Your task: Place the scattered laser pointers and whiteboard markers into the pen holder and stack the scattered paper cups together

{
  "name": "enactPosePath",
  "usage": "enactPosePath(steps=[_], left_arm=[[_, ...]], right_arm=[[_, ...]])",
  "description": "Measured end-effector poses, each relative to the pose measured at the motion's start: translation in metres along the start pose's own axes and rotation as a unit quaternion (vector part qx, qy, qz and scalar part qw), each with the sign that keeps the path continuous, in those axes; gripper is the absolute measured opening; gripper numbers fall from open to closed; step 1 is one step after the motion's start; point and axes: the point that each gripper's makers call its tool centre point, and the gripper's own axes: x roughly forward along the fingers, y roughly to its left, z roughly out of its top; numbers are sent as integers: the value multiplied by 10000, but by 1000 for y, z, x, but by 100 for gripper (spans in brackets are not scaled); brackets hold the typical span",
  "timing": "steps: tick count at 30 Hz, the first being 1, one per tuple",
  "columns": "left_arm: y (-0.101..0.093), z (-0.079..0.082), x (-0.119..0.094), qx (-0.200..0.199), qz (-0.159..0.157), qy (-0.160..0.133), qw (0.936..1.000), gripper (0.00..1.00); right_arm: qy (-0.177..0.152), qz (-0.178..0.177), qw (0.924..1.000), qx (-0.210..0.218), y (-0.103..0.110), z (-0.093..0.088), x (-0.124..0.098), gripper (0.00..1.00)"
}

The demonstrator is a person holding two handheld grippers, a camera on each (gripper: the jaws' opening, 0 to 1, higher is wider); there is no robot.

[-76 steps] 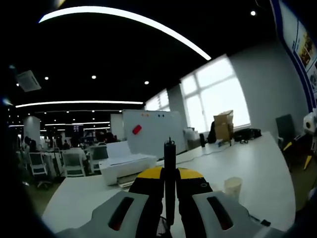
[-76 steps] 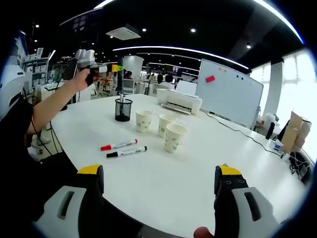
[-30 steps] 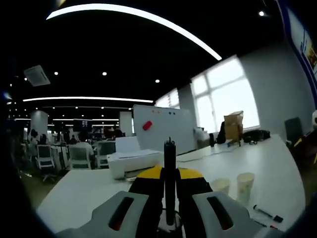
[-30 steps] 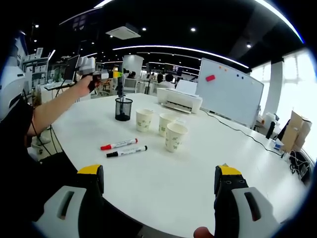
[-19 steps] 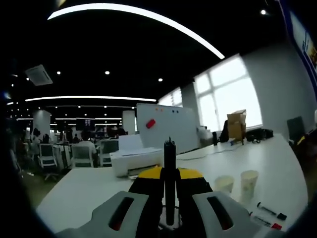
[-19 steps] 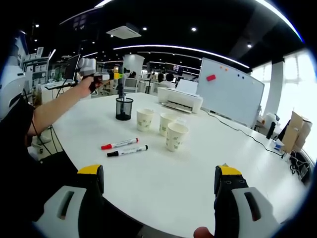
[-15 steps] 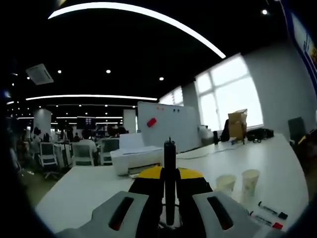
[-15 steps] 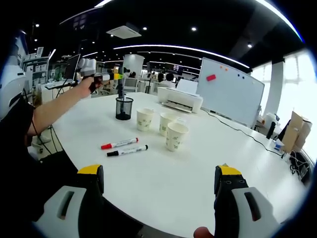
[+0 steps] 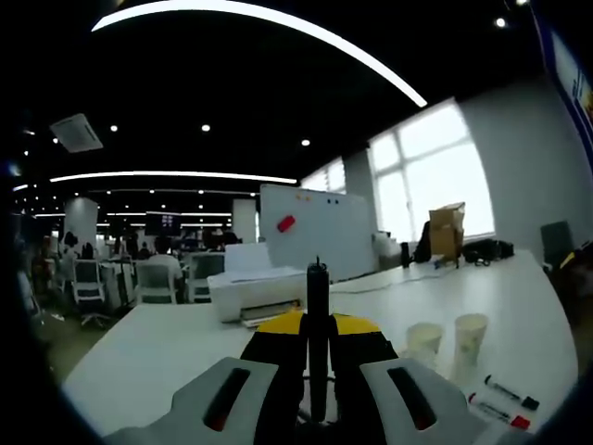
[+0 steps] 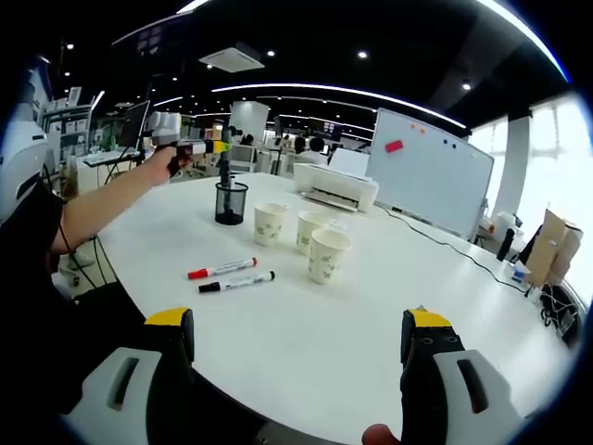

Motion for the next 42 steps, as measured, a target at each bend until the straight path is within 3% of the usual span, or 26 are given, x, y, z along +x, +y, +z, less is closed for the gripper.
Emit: enactPosePath(steps=[42], left_arm=[[11, -33, -1, -414, 111, 369, 9984, 14]], right_arm=[[46, 12, 10000, 7, 1, -3, 2, 87]])
